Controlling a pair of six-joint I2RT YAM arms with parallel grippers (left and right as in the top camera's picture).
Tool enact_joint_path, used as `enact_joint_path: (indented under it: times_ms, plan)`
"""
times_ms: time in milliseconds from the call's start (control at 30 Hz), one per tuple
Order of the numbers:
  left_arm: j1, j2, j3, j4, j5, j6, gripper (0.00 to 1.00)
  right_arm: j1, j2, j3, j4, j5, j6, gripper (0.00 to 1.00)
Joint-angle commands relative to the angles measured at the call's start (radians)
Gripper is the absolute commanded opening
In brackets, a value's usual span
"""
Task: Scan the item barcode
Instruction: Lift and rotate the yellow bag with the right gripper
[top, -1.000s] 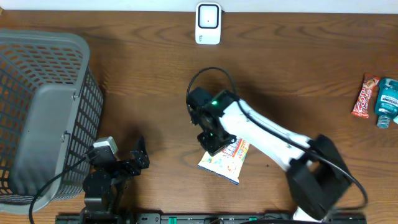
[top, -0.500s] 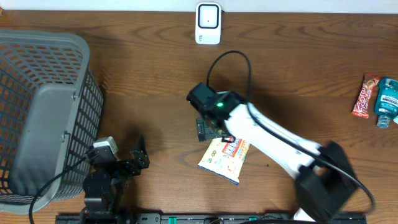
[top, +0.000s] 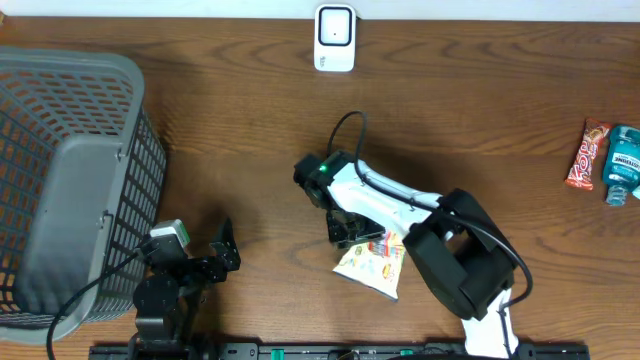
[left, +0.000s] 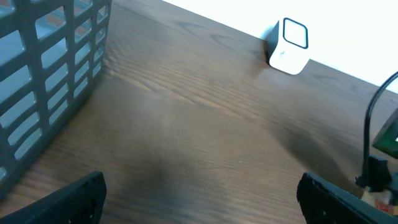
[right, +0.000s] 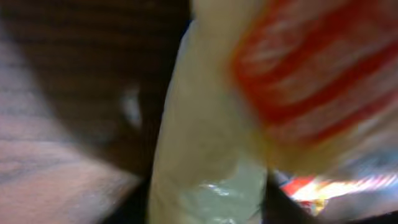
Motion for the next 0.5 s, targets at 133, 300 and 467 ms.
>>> enact_joint_path:
  times_ms: [133,300,467]
  plan:
    - [0.003,-0.003,-0.006,0.001,0.010,-0.010,0.98,-0.048,0.063,0.037,0.034,-0.201,-0.265,0.01]
    - [0.003,-0.003,-0.006,0.001,0.010,-0.010,0.98,-0.150,-0.081,0.106,0.009,-0.772,-0.839,0.01]
    - [0.003,-0.003,-0.006,0.001,0.010,-0.010,0.98,-0.248,-0.189,0.107,-0.134,-1.110,-1.247,0.01]
